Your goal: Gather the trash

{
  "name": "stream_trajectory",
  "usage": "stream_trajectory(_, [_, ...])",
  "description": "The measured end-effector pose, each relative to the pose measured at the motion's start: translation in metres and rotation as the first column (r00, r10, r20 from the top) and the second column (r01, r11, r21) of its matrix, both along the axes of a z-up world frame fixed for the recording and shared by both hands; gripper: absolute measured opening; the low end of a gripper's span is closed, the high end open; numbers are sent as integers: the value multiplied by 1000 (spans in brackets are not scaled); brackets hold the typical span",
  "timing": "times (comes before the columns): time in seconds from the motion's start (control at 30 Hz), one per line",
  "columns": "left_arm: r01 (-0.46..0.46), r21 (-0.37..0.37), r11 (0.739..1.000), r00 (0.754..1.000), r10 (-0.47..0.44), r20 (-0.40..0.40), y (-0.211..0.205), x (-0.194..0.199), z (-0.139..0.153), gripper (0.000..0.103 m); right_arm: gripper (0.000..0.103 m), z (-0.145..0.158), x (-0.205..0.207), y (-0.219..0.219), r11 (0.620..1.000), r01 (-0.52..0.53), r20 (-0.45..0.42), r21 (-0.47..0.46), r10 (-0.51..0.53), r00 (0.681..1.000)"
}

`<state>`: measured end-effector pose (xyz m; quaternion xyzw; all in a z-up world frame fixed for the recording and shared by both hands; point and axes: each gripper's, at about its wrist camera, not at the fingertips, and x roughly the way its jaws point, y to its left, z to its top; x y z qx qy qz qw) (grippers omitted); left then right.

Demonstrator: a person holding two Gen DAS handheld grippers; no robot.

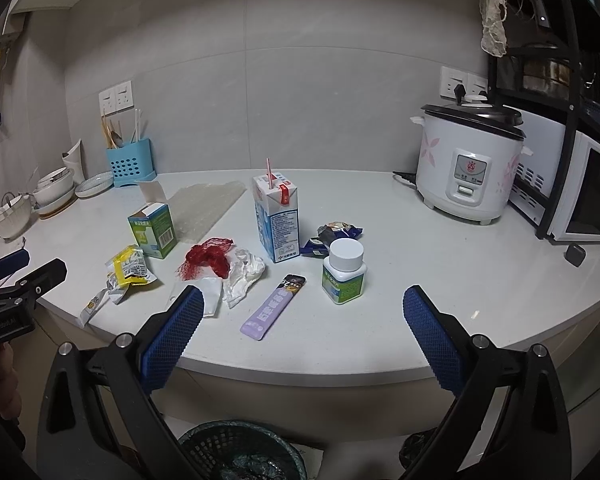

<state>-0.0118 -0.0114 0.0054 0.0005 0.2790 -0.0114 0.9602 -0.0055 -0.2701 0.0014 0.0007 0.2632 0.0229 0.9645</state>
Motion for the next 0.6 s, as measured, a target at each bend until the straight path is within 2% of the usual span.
stream_trajectory(0.6, [3, 0, 1000, 1000, -3, -4, -1, 0, -2, 96, 96, 4, 0, -2, 1000, 4, 8, -8, -4, 1000])
